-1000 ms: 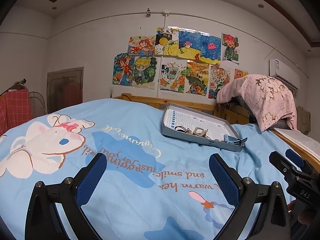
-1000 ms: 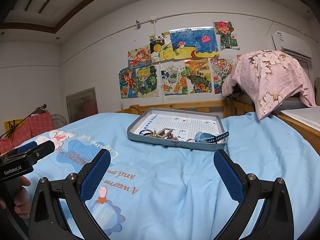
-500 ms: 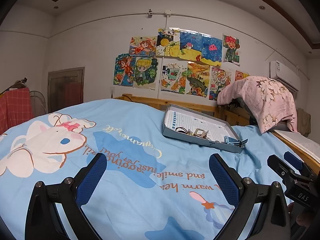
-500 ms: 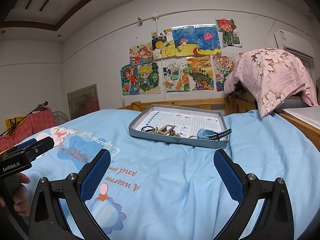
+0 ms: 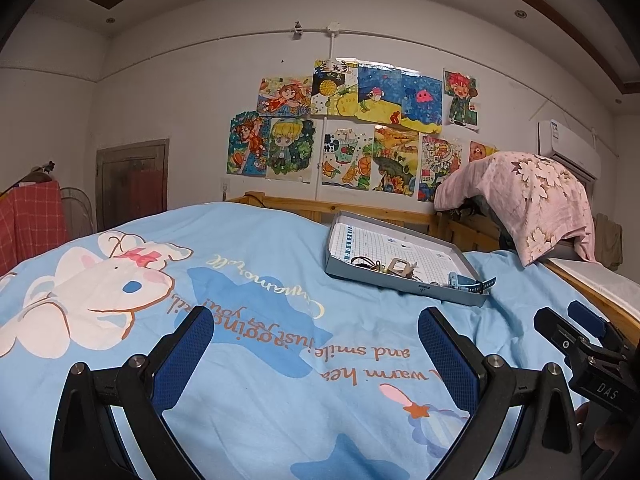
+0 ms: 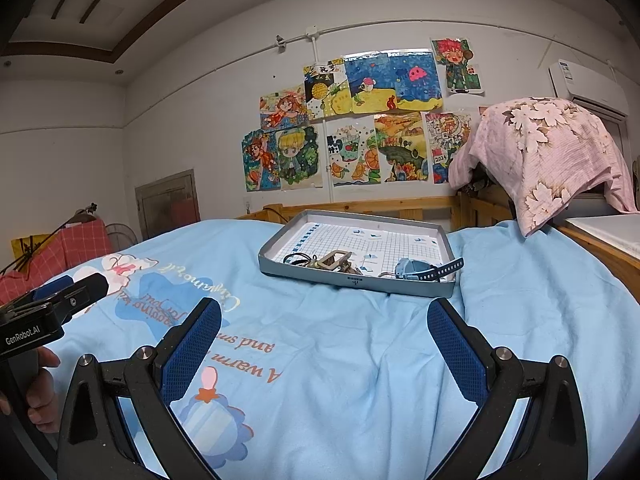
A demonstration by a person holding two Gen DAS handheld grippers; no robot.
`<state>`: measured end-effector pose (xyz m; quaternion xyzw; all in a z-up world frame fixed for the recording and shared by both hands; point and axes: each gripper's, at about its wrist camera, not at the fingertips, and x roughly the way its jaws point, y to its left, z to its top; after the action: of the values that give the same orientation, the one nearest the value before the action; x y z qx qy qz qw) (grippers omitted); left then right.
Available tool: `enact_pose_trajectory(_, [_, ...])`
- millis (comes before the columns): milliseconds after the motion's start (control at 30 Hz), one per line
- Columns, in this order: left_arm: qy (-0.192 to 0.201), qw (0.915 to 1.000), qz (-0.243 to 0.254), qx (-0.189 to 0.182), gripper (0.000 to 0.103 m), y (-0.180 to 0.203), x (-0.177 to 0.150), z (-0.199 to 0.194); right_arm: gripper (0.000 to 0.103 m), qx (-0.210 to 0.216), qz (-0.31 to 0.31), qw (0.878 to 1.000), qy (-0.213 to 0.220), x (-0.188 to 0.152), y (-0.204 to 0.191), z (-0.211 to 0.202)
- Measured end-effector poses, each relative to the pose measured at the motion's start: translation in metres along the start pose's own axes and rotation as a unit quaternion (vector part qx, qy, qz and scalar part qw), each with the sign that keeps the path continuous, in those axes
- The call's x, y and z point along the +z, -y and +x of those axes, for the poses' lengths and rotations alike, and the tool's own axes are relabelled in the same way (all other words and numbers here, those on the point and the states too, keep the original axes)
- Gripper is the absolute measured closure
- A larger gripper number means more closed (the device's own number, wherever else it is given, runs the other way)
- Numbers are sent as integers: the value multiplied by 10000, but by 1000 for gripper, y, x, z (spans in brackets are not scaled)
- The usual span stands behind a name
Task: Organize jewelry
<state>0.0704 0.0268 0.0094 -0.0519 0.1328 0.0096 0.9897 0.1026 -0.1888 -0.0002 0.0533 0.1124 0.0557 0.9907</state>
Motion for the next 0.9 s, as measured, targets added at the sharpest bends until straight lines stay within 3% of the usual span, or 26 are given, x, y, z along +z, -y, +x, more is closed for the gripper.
enact_pose_trajectory(900, [-21, 10000, 65, 19, 0, 0, -1, 0, 2, -39, -34, 10000, 21, -1, -2, 0])
